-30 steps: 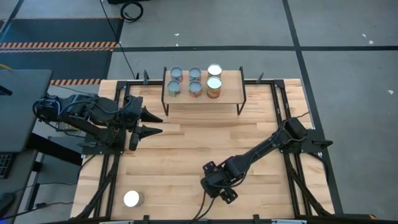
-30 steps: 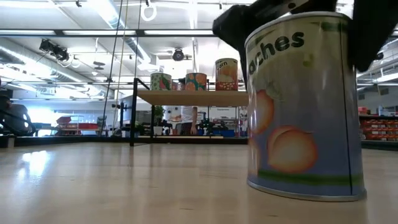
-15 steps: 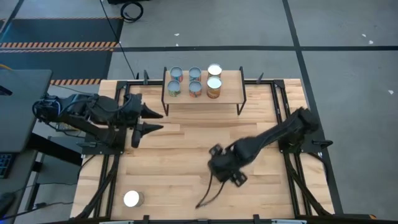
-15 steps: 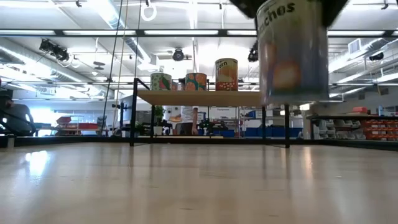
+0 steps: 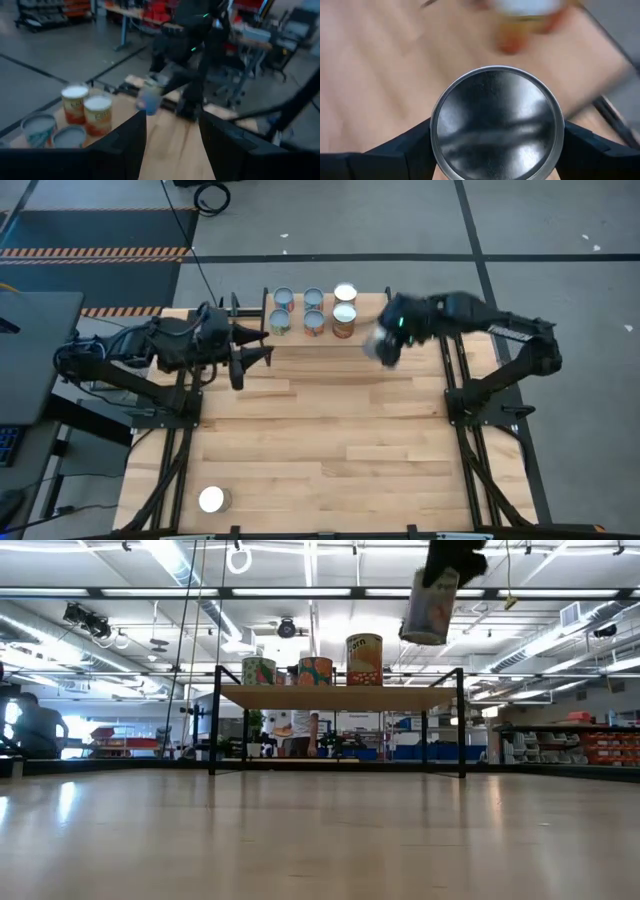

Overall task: Pick and place cans onto a shelf
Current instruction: Put the right can of peaches on the shelf

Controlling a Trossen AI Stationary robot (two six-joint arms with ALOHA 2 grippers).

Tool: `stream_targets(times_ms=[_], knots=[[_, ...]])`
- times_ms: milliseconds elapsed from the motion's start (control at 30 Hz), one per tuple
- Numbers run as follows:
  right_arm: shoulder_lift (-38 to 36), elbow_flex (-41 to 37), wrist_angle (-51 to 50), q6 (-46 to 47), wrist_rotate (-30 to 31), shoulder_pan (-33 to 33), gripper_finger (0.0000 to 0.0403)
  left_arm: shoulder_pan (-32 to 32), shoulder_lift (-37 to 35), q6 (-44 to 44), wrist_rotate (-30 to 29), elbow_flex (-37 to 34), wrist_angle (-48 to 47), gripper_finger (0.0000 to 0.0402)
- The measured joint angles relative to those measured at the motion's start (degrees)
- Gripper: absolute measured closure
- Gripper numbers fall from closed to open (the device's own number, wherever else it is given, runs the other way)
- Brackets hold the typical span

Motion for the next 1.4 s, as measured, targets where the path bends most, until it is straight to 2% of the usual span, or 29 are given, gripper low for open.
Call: stream_targets(times_ms=[100,200,333,467,800,900,1033,1400], knots=[[-0.6,0.0,1.3,8.0,0.8,-8.4,0.0088,2.2,0.9,0.7,0.1,0.0,2.1,0.0214],[0.9,0.0,4.7,9.8,0.9,-15.2,0.0088,4.3,2.2,1.1,0.1,0.0,4.7,0.0214],[4.3,0.0,13.3,10.7,-0.8,-21.1,0.0088,7.1,2.9,-0.2,0.4,0.1,4.9,0.0214],[9.0,0.0,14.4,10.3,-1.1,-24.3,0.0088,8.6,3.0,-0.7,0.4,0.0,4.7,0.0214],[13.6,0.0,14.8,7.6,2.9,-25.6,0.0088,8.7,2.7,1.4,0.5,0.0,4.6,0.0214],[14.0,0.0,15.2,7.4,3.2,-26.1,0.0055,8.7,2.7,1.5,0.5,0.0,4.7,0.0214],[14.2,0.0,15.1,7.8,0.6,-27.1,0.0014,8.7,2.7,1.5,0.5,0.0,4.7,0.0214],[14.1,0.0,18.3,7.9,0.6,-27.1,0.0032,8.4,2.7,1.5,0.5,0.0,4.7,0.0214]])
